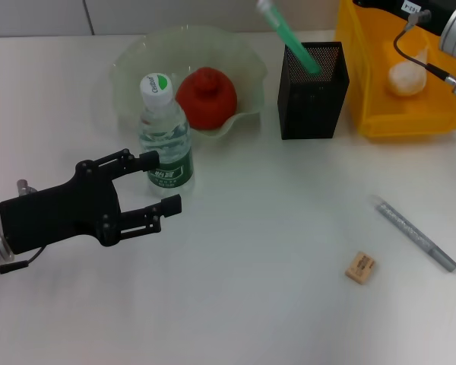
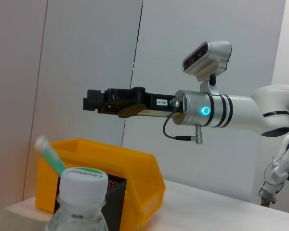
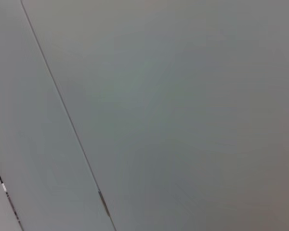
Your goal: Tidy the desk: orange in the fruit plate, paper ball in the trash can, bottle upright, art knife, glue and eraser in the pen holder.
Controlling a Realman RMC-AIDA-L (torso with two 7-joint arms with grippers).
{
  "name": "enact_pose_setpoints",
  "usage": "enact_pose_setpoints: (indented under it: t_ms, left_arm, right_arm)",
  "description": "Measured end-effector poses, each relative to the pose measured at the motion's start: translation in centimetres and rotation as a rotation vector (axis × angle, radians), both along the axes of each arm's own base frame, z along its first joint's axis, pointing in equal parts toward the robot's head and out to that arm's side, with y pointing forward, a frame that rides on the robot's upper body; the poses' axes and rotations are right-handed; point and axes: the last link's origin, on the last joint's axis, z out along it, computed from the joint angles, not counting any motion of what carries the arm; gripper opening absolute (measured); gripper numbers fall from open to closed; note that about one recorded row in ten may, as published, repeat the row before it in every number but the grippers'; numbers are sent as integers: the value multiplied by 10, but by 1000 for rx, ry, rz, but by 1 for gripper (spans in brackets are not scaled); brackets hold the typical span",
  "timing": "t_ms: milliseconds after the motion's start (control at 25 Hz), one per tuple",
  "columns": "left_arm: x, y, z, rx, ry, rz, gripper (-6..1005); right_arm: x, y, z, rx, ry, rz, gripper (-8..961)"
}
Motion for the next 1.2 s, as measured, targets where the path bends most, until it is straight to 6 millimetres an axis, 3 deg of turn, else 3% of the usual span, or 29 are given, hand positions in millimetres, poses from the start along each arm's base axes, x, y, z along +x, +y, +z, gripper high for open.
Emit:
enact_pose_setpoints:
  t_ms: [160,240,560,840,920,1000,1040,1200]
  left_arm:
    - [-1,0,0,1,2,1,799]
    - [-1,-1,0,1,2,2,799]
    - [-1,-1,0,1,2,2,799]
    - [0,0,2,-3,1,-5,799]
    - [0,0,2,-2,3,-6,799]
    - [0,1,3,-1,3,-6,799]
    - [0,1,3,-1,4,-6,799]
    - [1,1,2,-3,5,-5,799]
  right_arm:
    - [-1,-4,5,-14,14,28,406]
    - [0,-8,17,-25,26,46,574]
    - [1,-35,70,-110,-29,94,573]
    - [-46,-69,95,-459,-547,83,572]
    - [-58,-80,94,-552,-691,53,572]
    - [-69,-93,76,-658,-846,60,572]
    - [-69,-93,76,-658,-846,60,572]
    - [-65,-102,39,-775,-1011,74,571]
